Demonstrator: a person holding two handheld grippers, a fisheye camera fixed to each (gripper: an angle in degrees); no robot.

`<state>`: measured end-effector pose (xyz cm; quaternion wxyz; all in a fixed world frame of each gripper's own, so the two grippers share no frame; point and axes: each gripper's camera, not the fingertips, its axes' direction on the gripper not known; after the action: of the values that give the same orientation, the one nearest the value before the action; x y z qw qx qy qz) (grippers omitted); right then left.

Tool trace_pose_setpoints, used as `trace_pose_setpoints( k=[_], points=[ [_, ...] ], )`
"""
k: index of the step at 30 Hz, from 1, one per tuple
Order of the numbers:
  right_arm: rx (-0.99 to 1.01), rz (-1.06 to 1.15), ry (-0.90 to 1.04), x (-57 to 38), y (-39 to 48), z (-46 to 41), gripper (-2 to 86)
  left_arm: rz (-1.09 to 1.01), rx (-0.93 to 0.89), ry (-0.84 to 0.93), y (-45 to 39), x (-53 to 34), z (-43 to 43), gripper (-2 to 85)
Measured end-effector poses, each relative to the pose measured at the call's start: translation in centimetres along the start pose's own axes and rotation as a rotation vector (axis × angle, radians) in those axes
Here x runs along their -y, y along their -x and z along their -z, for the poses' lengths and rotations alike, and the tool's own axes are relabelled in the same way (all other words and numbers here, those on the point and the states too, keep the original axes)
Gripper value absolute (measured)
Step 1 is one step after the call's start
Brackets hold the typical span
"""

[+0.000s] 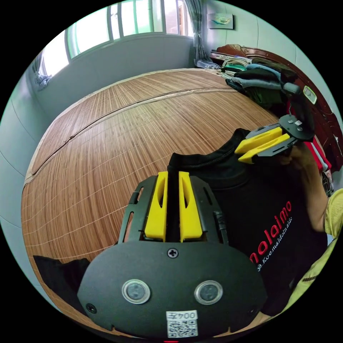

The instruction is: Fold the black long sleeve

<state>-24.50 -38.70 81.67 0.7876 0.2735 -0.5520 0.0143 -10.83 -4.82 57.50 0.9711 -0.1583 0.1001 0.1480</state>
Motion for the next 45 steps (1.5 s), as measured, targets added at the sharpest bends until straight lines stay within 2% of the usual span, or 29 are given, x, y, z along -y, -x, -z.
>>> trace_pose_setpoints(
  k=[2, 3, 6, 8, 9, 14, 19, 23, 27, 33, 36, 38, 45],
  points=[
    [-0.13, -0.131, -0.11, -2.0, -3.4, 4.5, 6.8, 0.004, -0.015, 0.0, 0.4, -0.1, -0.1, 3.5],
    [-0.132, -0.167, -0.138, -2.7, -4.7, 5.4, 6.5, 0.005, -0.019, 0.0, 0.5, -0.1, -0.1, 3.6],
    [0.09, -0.292, -0.209, -6.8, -11.9, 6.8, 6.4, 0.011, -0.034, 0.0, 1.1, -0.2, -0.2, 3.8],
    [0.318, -0.329, -0.246, -8.8, -16.1, 5.8, 7.8, 0.014, -0.044, 0.0, 1.6, -0.4, -0.3, 4.1],
    [0.338, -0.339, -0.255, -9.0, -16.7, 5.6, 8.3, 0.015, -0.046, 0.0, 1.7, -0.4, -0.4, 4.2],
    [0.212, -0.339, -0.172, -8.3, -18.0, 4.1, 9.9, 0.016, -0.053, 0.0, 2.7, -0.8, -0.5, 4.6],
    [0.279, -0.267, -0.13, -7.9, -18.7, 3.2, 6.8, 0.02, -0.065, 0.0, 3.8, -1.2, -0.7, 5.0],
    [0.096, -0.267, -0.103, -7.2, -18.7, 3.1, 4.3, 0.027, -0.094, -0.001, 5.1, -1.6, -0.9, 5.9],
    [0.073, -0.255, -0.079, -7.0, -19.4, 2.4, 4.1, 0.067, -0.137, -0.018, 7.0, -2.3, -0.7, 7.6],
    [0.164, -0.287, -0.095, -7.6, -22.4, 2.2, 4.4, 0.283, -0.344, -0.247, 13.4, -6.5, 2.0, 10.1],
    [0.171, -0.291, -0.095, -7.6, -23.3, 2.2, 4.4, 0.299, -0.439, -0.27, 15.0, -7.9, 3.2, 4.6],
    [0.187, -0.296, -0.099, -7.6, -24.0, 2.3, 4.4, 0.241, -0.366, -0.168, 14.2, -7.4, 3.1, 1.7],
    [0.186, -0.296, -0.098, -7.4, -25.3, 2.5, 4.4, 0.086, -0.045, 0.072, 10.4, -5.4, 0.0, 0.9]
  ],
)
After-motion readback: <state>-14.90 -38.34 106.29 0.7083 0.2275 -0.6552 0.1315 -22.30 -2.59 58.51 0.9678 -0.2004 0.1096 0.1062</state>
